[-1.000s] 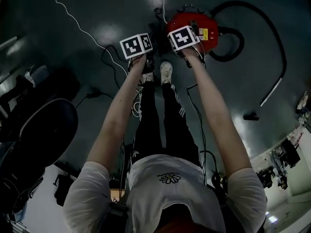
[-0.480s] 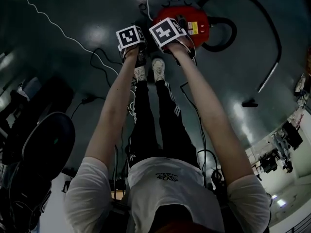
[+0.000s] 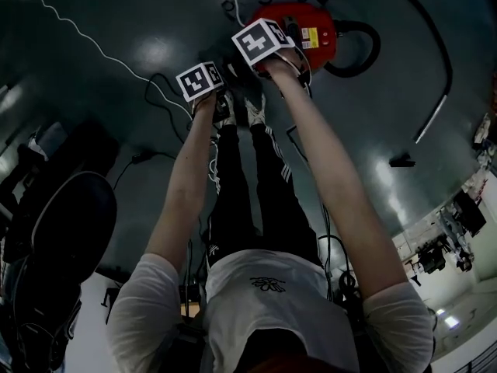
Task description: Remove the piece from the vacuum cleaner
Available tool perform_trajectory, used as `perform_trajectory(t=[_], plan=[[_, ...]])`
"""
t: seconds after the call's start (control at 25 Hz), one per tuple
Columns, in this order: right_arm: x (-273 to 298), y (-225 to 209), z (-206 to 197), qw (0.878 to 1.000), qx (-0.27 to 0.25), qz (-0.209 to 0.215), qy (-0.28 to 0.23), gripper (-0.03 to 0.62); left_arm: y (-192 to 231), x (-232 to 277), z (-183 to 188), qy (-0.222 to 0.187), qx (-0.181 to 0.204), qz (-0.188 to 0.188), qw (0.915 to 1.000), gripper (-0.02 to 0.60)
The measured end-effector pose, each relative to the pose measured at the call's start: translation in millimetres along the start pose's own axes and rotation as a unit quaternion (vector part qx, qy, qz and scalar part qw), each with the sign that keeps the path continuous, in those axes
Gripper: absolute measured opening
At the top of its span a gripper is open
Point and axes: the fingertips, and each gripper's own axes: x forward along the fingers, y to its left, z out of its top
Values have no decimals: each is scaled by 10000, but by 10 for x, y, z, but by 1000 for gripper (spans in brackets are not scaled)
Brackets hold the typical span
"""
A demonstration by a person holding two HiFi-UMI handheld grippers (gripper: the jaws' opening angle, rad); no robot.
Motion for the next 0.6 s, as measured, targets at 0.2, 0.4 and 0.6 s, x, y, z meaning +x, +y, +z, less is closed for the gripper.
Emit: perform_trajectory(t=[0.2, 0.4, 0.6], plan=[[6, -1, -2, 9996, -101, -282, -10, 11, 46, -79, -44, -352, -365, -104, 9987, 17], [41, -11, -4, 9998, 29, -108, 150, 11, 91, -126, -72, -523, -649, -360, 9959, 17], [-32, -108, -1, 9992, 133, -116, 354, 11, 98, -207, -134, -716, -769, -492, 9933, 17]])
